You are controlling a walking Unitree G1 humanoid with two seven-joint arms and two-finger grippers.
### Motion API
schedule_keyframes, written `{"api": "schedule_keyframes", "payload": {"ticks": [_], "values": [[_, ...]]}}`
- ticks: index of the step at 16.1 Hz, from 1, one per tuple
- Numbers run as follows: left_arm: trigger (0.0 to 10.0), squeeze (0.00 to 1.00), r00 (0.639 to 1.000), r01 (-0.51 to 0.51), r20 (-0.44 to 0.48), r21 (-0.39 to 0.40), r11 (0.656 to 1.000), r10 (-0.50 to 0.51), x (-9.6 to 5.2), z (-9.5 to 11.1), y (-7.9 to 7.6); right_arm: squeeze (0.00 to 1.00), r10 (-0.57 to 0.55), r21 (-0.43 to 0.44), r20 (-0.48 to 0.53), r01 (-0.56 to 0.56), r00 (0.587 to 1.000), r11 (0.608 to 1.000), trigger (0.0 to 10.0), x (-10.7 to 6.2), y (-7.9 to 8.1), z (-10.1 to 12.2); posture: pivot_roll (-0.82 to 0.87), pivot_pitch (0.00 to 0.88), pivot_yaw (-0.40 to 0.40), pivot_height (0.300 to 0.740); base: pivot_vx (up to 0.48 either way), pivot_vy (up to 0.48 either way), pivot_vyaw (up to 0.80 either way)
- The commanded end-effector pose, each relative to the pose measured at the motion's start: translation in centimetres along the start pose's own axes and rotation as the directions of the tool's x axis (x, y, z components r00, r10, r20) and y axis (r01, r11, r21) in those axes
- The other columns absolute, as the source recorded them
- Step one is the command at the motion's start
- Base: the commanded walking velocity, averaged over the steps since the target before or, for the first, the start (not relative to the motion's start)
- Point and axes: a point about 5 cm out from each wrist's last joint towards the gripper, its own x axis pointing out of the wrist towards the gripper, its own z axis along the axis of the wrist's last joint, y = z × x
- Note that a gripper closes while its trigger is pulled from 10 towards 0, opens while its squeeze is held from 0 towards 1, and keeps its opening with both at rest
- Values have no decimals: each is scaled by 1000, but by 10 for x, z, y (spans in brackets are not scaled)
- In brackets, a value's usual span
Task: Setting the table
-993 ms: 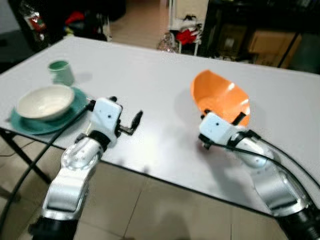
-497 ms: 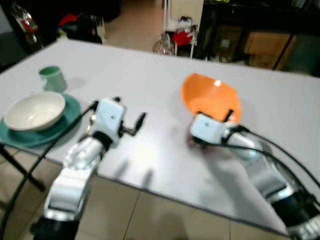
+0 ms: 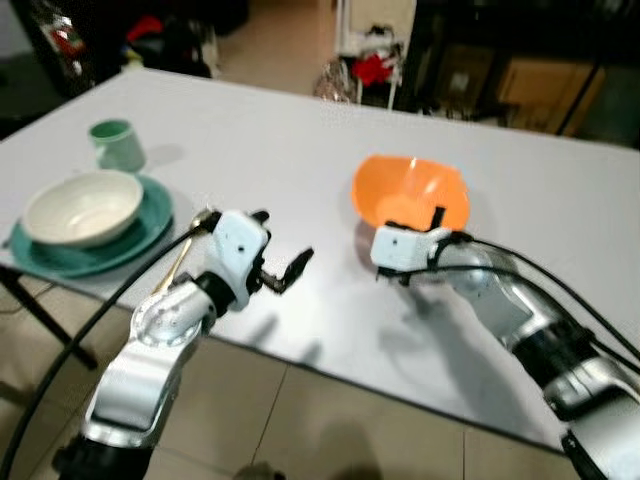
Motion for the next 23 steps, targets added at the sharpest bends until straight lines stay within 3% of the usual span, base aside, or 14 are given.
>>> {"api": "schedule_keyframes", "payload": {"ticks": [1,5,14,15,16,19,23], "values": [[10000,0,1000,23,1,1,1000,-23,-1,2,-2,0,-21,-45,36,22,999,999,10000,2,-11,8,74,0,21,740,0,0,0],[10000,0,998,59,-20,0,998,-59,-4,-1,-5,0,37,-114,76,-28,996,993,10000,17,-3,17,76,0,20,740,0,0,0],[10000,0,993,114,-38,-4,993,-114,-7,0,-9,0,-11,-103,46,16,999,995,10000,33,5,18,88,0,28,740,0,0,0],[10000,0,993,115,-39,-3,993,-115,-7,0,-8,235,-14,-91,46,19,999,996,10000,33,5,18,88,0,29,740,0,0,0],[10000,0,993,116,-37,-2,993,-116,-7,1,-8,1000,-11,-50,58,14,998,999,10000,33,5,18,87,0,32,740,0,0,0],[10000,0,992,119,-33,0,993,-119,-6,3,-8,1000,-16,-53,111,22,994,998,10000,29,-6,21,87,0,33,740,0,0,0],[10000,0,993,117,-25,6,993,-117,-4,5,-4,1000,77,-122,172,-56,982,991,10000,17,-16,23,77,0,41,740,0,0,0]]}}
